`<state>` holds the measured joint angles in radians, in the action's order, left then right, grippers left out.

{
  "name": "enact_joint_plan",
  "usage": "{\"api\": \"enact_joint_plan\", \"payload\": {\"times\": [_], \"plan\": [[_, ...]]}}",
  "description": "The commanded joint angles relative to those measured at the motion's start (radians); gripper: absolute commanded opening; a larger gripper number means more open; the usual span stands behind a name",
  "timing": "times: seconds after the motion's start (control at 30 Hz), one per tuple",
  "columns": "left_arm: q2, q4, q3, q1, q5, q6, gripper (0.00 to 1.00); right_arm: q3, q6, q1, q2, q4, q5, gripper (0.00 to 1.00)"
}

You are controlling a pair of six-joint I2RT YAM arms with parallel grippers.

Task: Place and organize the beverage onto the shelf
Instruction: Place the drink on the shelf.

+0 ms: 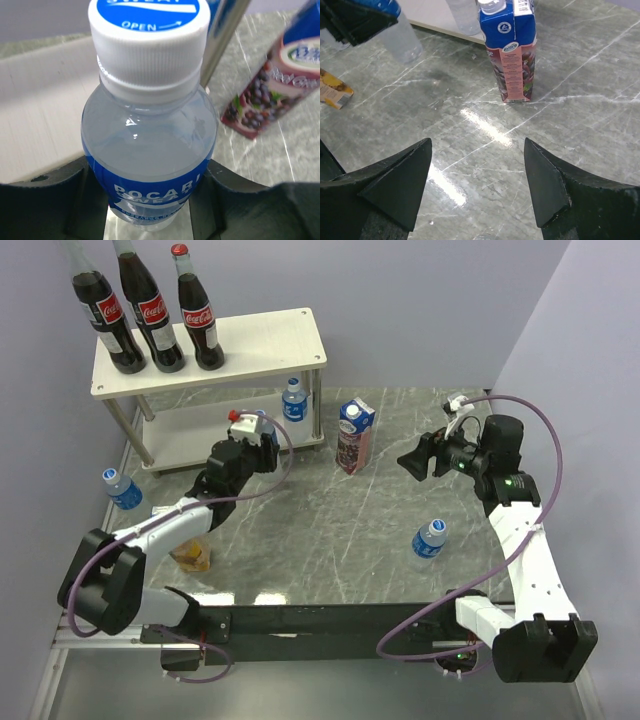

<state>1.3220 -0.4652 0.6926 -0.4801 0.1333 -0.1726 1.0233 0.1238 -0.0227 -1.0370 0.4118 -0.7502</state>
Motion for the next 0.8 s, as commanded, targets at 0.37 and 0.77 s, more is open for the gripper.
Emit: {"api": "enact_joint_plan", "payload": {"times": [0.37,0.77], "plan": [[0.109,-0.216,0.220,0.070,-0.073,0.035,0.00,-0.002,0.014,-0.013,0.037,-0.038,-0.044,0.80],[0.190,-0.276,0.269,0.097,-0.075,0.064,0.00,-0.005,0.019,-0.016,0.038,-0.036,-0.060,0.79]]}}
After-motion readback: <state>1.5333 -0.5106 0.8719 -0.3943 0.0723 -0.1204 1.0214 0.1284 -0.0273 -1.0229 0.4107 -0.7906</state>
